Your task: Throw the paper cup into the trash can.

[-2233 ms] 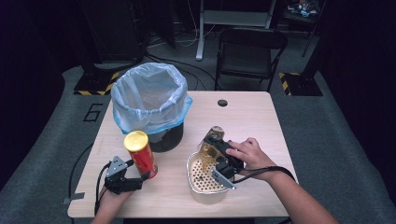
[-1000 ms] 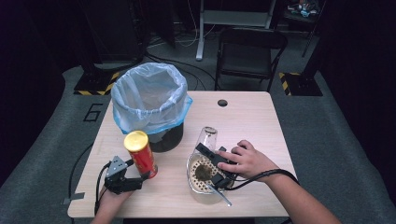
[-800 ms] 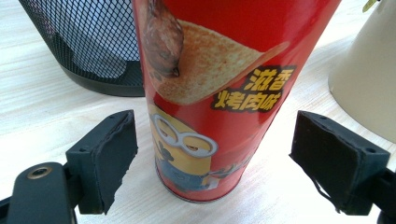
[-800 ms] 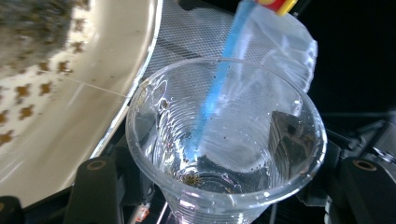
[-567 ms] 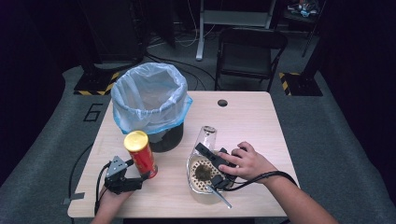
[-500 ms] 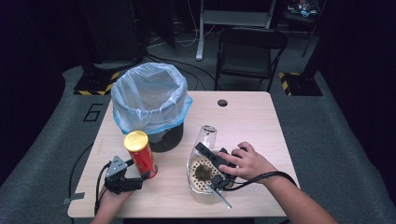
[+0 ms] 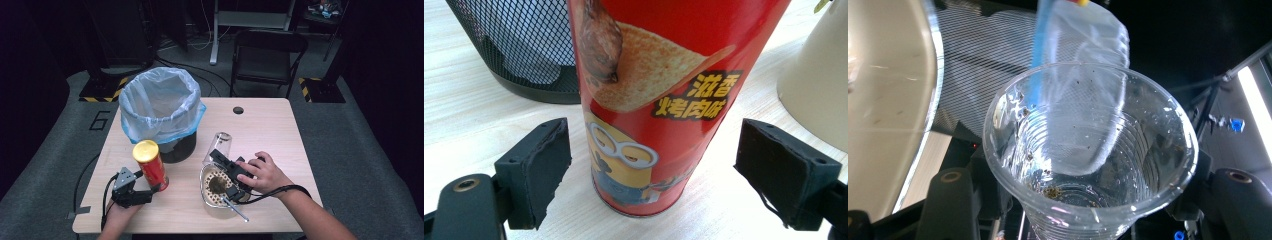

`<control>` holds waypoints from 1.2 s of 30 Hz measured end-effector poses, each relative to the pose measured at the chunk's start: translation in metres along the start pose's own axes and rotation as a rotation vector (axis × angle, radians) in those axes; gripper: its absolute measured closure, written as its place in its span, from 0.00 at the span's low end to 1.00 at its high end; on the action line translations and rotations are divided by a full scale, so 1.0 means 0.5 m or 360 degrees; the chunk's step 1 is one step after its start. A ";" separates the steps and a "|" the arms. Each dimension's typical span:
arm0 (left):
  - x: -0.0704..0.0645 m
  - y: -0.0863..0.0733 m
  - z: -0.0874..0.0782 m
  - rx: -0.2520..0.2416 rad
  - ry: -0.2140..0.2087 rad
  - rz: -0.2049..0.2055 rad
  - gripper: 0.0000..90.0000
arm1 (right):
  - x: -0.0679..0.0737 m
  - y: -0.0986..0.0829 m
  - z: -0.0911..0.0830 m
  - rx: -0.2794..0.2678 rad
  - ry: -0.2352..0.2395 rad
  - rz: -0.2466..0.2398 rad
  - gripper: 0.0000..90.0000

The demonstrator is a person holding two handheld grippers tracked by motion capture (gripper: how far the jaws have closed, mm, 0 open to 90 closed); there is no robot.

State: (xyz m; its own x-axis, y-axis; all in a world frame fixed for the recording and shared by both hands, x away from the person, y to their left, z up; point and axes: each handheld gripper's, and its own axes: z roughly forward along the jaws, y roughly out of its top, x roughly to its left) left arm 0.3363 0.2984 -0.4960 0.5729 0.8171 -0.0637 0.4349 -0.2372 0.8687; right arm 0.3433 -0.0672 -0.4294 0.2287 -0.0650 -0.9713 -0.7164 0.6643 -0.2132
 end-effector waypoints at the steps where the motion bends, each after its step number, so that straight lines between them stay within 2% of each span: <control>1: 0.000 0.000 0.000 0.0000 -0.0001 0.0000 0.16 | -0.008 0.001 0.003 -0.0013 0.0025 -0.0009 0.39; 2: 0.000 0.000 0.001 0.0002 -0.0001 0.0001 0.16 | -0.012 0.001 0.003 -0.0013 0.0048 0.0060 0.39; 3: 0.000 0.000 0.001 0.0002 -0.0001 0.0001 0.16 | -0.012 0.001 0.003 -0.0013 0.0048 0.0060 0.39; 4: 0.000 0.000 0.001 0.0003 -0.0004 -0.0001 0.16 | -0.014 0.001 0.003 0.0024 0.0038 0.0245 0.39; 5: 0.000 -0.001 0.001 0.0005 -0.0005 -0.0002 0.16 | -0.022 0.001 0.006 0.0019 0.0026 0.0259 0.38; 6: 0.000 -0.001 0.001 0.0005 -0.0005 -0.0002 0.16 | -0.028 0.000 0.007 0.0026 0.0026 0.0341 0.39; 7: 0.000 -0.001 0.001 0.0007 -0.0001 0.0004 0.16 | -0.030 0.002 0.008 0.0056 0.0013 0.0506 0.39; 10: 0.001 -0.001 0.001 0.0006 -0.0009 -0.0012 0.16 | -0.054 -0.005 0.013 0.0084 0.0020 0.0798 0.39; 11: 0.001 -0.001 0.001 0.0006 -0.0009 -0.0012 0.16 | -0.060 -0.008 0.015 0.0093 0.0016 0.0891 0.39; 12: 0.001 -0.002 0.002 0.0000 -0.0005 -0.0016 0.16 | -0.060 -0.008 0.015 0.0093 0.0016 0.0891 0.39; 13: 0.002 -0.002 0.001 -0.0005 -0.0005 -0.0017 0.16 | -0.068 -0.011 0.016 0.0090 0.0009 0.0974 0.39; 14: 0.002 -0.001 0.001 -0.0003 -0.0006 -0.0013 0.16 | -0.076 -0.015 0.017 0.0094 0.0017 0.1095 0.38; 15: 0.003 -0.001 0.001 -0.0002 -0.0007 -0.0013 0.16 | -0.089 -0.020 0.018 0.0104 0.0067 0.1308 0.38; 16: 0.003 -0.001 0.001 -0.0002 -0.0007 -0.0013 0.16 | -0.089 -0.020 0.018 0.0104 0.0067 0.1308 0.38; 17: 0.002 -0.002 0.002 -0.0001 -0.0009 -0.0014 0.16 | -0.094 -0.023 0.020 0.0102 0.0079 0.1391 0.38; 18: 0.002 -0.001 0.001 0.0004 -0.0011 -0.0011 0.16 | -0.108 -0.035 0.024 0.0093 0.0143 0.1626 0.38; 19: 0.002 -0.002 0.002 -0.0001 -0.0010 -0.0015 0.16 | -0.108 -0.035 0.024 0.0093 0.0143 0.1626 0.38; 20: 0.002 -0.002 0.001 -0.0004 -0.0009 -0.0018 0.16 | -0.117 -0.049 0.029 0.0084 0.0231 0.1825 0.39; 21: 0.002 -0.001 0.001 -0.0004 -0.0009 -0.0016 0.16 | -0.117 -0.049 0.029 0.0084 0.0231 0.1825 0.39; 22: 0.003 -0.001 0.000 0.0000 -0.0009 -0.0008 0.16 | -0.123 -0.064 0.031 0.0078 0.0294 0.2032 0.39; 26: 0.003 0.000 -0.001 0.0003 -0.0012 -0.0011 0.16 | -0.127 -0.091 0.033 0.0018 0.0347 0.2385 0.39; 27: 0.004 0.000 -0.001 0.0000 -0.0013 -0.0015 0.16 | -0.127 -0.091 0.033 0.0018 0.0347 0.2385 0.39; 29: 0.003 0.000 -0.001 0.0000 -0.0011 -0.0013 0.16 | -0.127 -0.103 0.033 -0.0014 0.0384 0.2545 0.39; 30: 0.003 0.000 -0.001 0.0001 -0.0013 -0.0013 0.16 | -0.126 -0.114 0.034 -0.0044 0.0414 0.2654 0.39; 31: 0.003 0.000 -0.001 0.0003 -0.0013 -0.0010 0.16 | -0.126 -0.114 0.034 -0.0044 0.0414 0.2654 0.39; 32: 0.003 0.000 -0.001 0.0004 -0.0010 -0.0008 0.16 | -0.125 -0.120 0.035 -0.0047 0.0493 0.2765 0.39; 33: 0.003 0.000 -0.001 0.0004 -0.0010 -0.0008 0.16 | -0.125 -0.120 0.035 -0.0047 0.0493 0.2765 0.39; 35: 0.002 0.001 -0.001 0.0004 0.0001 -0.0008 0.16 | -0.122 -0.125 0.041 -0.0042 0.0636 0.2827 0.39; 36: 0.002 0.001 -0.001 0.0004 0.0001 -0.0008 0.16 | -0.122 -0.125 0.041 -0.0042 0.0636 0.2827 0.39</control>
State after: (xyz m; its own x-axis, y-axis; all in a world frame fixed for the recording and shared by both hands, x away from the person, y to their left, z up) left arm 0.3366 0.2994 -0.4954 0.5704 0.8186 -0.0676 0.4393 -0.2345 0.8672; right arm 0.3878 -0.0895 -0.3545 -0.8825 0.4701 0.0153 0.0841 0.1257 0.9885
